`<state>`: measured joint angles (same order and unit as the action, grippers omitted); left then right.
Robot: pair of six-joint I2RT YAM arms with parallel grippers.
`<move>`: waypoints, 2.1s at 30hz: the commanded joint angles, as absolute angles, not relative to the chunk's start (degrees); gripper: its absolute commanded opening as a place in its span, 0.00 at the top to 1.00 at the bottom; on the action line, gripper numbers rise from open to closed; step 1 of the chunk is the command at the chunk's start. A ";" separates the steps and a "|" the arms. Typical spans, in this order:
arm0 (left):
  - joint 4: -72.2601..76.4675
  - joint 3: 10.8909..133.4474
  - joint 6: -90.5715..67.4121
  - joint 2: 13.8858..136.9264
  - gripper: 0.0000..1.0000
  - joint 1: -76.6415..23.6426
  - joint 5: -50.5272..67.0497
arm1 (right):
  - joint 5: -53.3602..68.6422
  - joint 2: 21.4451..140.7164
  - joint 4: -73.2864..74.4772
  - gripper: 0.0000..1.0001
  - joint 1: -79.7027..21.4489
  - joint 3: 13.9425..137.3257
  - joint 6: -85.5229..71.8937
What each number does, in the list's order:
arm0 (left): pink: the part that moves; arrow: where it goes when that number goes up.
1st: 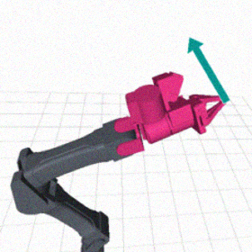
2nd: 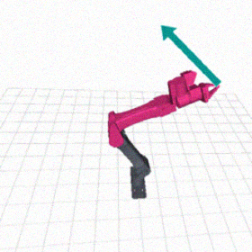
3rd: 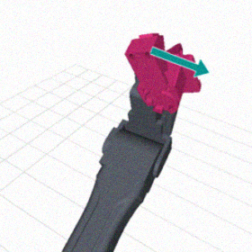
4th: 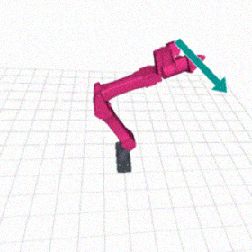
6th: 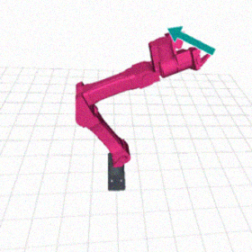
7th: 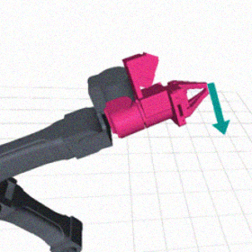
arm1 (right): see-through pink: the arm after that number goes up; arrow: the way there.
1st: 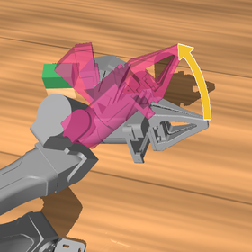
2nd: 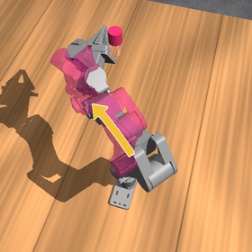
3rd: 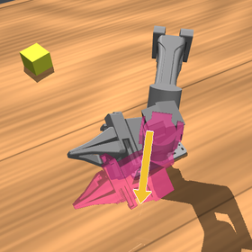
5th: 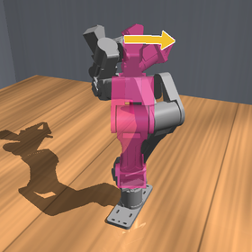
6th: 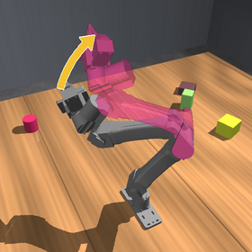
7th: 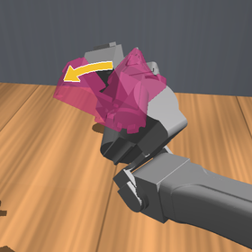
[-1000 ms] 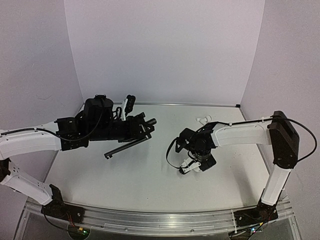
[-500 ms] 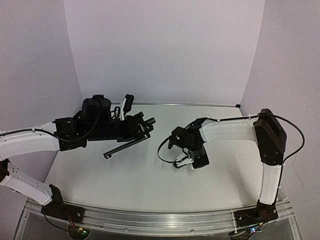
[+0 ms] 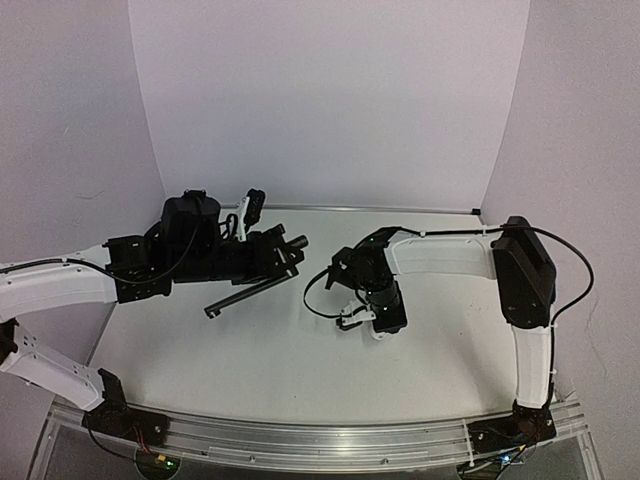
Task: Install the water faucets
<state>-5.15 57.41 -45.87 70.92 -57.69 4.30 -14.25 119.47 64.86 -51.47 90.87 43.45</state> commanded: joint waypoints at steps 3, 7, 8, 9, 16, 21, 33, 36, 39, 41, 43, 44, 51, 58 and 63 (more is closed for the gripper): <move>-2.23 57.41 -44.82 67.19 1.00 -57.39 2.60 | -10.08 119.98 67.79 0.67 -51.74 95.31 41.13; -2.31 57.18 -44.82 66.85 1.00 -57.39 2.38 | -8.41 120.58 68.22 0.61 -51.77 96.91 40.44; -2.35 57.14 -44.82 66.81 1.00 -57.39 2.35 | -8.13 120.79 68.43 0.61 -51.77 97.19 40.41; -2.42 57.13 -44.82 66.78 1.00 -57.39 2.32 | -8.12 121.01 68.51 0.60 -51.76 97.42 40.36; -2.71 56.74 -44.82 65.95 1.00 -57.39 1.83 | -7.80 120.51 67.41 0.50 -51.67 97.36 40.12; -2.63 56.43 -44.88 65.69 1.00 -57.39 1.84 | -1.92 117.54 67.30 0.31 -51.67 98.32 40.80; -2.71 56.93 -43.21 63.70 1.00 -57.31 2.43 | 13.51 98.63 47.14 0.15 -48.67 83.15 57.51; -2.72 57.29 -42.93 64.09 1.00 -57.30 2.56 | 16.05 100.41 47.20 0.15 -46.97 82.89 58.76; -2.36 57.59 -42.83 64.54 1.00 -57.31 2.93 | 17.37 102.80 47.09 0.15 -45.75 83.17 60.85; -2.62 58.02 -42.70 64.77 1.00 -57.32 3.13 | 18.68 105.06 47.21 0.16 -44.64 83.70 61.89; -2.98 58.52 -42.50 64.98 1.00 -57.30 3.59 | 19.64 106.66 47.02 0.16 -44.05 83.61 63.00; -3.22 58.77 -42.46 65.05 1.00 -57.30 3.68 | 19.68 107.40 46.66 0.17 -43.96 83.36 63.33; -3.69 58.68 -42.86 64.65 1.00 -57.35 3.18 | 18.63 110.48 42.64 0.20 -43.86 79.26 64.16; -3.57 58.77 -42.90 65.09 1.00 -57.31 3.12 | 18.49 111.69 39.23 0.28 -43.86 76.80 63.42; -3.66 58.64 -43.05 64.85 1.00 -57.34 3.03 | 18.93 112.93 37.39 0.36 -43.86 76.24 62.52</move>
